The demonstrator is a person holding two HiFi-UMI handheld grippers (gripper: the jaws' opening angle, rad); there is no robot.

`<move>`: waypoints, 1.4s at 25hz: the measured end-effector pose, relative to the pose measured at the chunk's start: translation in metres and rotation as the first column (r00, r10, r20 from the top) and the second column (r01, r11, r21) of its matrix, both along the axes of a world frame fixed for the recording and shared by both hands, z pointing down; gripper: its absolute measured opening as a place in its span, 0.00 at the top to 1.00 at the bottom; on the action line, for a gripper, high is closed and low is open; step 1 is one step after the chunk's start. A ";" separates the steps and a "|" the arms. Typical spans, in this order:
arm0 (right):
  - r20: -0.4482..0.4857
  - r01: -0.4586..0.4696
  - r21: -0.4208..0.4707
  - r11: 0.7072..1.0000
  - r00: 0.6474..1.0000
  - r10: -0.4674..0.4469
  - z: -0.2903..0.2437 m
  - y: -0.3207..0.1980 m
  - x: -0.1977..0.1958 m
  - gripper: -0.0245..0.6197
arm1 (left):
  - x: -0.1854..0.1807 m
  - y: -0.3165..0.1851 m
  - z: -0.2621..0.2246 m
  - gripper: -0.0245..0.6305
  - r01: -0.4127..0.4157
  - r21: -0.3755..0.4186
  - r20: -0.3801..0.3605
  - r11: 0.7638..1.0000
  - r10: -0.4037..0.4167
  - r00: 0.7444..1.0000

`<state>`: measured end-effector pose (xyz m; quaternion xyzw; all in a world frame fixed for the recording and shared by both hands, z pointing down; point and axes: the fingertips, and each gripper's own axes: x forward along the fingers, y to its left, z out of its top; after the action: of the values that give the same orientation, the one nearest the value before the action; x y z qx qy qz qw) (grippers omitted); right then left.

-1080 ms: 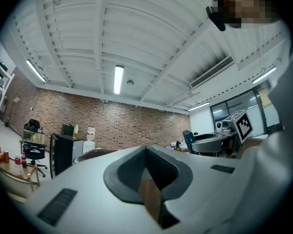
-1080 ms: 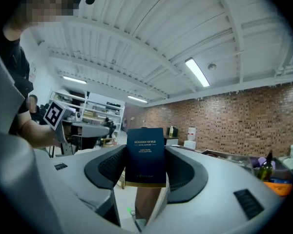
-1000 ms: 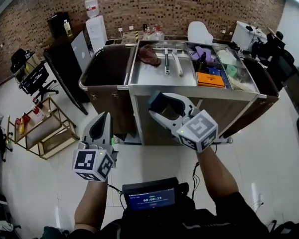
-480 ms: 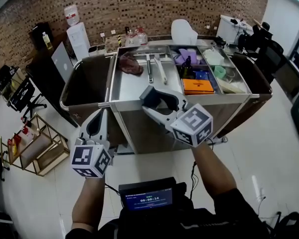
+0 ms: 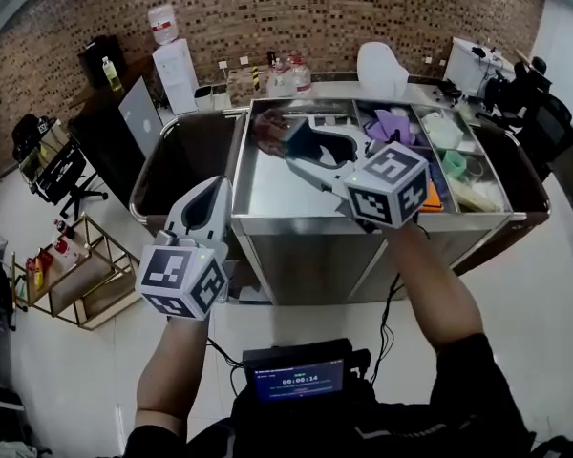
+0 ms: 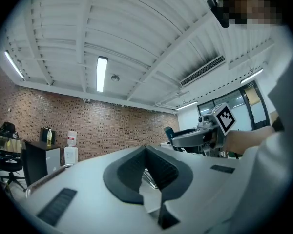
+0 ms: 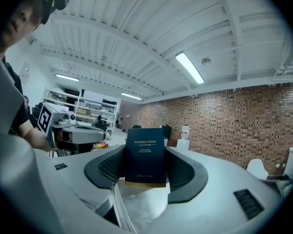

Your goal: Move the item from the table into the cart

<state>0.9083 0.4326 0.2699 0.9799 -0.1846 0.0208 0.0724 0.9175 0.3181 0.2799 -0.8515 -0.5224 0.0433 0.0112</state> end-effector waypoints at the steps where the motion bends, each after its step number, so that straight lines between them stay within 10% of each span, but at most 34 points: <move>1: 0.008 0.003 0.007 1.000 1.000 -0.003 -0.004 0.001 0.017 0.58 | 0.016 0.003 0.000 0.96 -0.001 -0.001 0.006 1.000 0.001 1.000; 13: 0.255 0.008 -0.107 0.994 0.967 0.020 0.013 -0.009 0.224 0.58 | 0.202 -0.007 -0.003 0.96 -0.011 0.037 0.036 0.999 0.010 0.999; 35: 0.772 0.296 -0.214 0.931 0.635 -0.025 0.215 0.056 0.365 0.58 | 0.326 0.080 0.103 0.96 -0.029 0.184 0.261 0.983 -0.020 0.965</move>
<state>1.2730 0.4885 0.4848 0.8344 -0.2794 0.4513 0.1486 1.2430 0.3984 0.3825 -0.8438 -0.5229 -0.1185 0.0216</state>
